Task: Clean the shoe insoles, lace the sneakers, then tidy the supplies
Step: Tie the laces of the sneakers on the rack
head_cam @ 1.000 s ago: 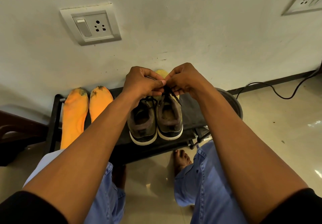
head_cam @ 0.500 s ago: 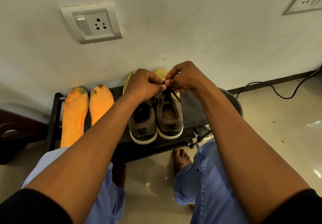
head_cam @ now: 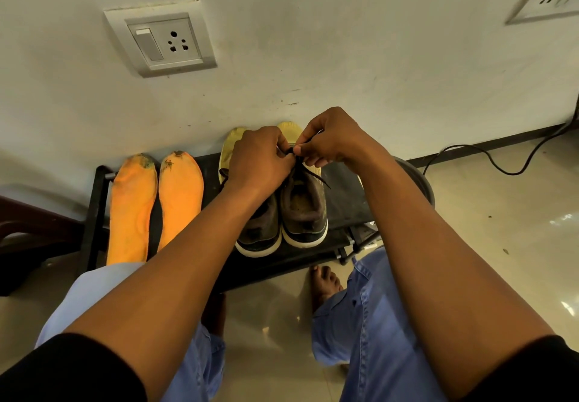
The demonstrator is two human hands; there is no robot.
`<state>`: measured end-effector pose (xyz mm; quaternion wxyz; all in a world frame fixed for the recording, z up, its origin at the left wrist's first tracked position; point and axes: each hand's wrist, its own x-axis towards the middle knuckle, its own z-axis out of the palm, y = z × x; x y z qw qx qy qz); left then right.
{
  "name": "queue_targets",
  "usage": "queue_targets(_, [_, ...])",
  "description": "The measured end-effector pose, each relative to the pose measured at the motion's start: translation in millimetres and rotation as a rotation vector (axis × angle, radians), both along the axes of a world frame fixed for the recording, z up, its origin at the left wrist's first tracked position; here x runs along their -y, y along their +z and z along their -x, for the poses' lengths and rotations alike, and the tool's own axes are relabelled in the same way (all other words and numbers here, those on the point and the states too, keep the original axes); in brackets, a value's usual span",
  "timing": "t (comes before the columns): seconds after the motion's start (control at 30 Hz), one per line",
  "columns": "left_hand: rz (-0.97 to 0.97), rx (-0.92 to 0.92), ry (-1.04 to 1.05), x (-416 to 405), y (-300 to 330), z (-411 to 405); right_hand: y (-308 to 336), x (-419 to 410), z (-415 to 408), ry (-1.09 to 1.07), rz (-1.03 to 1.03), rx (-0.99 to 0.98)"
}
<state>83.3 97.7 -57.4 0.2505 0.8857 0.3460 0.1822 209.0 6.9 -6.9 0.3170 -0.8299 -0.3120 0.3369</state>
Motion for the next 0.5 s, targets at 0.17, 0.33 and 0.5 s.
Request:
queue_targets(0.17, [-0.036, -0.106, -0.022, 3, -6, -2, 1, 2, -2, -0.001, -0.015, -0.015])
queue_targets(0.33, [0.281, -0.066, -0.028, -3, -3, -7, 5, 4, 0, 0.035, 0.02, -0.008])
queue_targets(0.5, [0.605, 0.073, 0.056, -6, 9, -8, 4, 3, -1, 0.002, 0.012, 0.031])
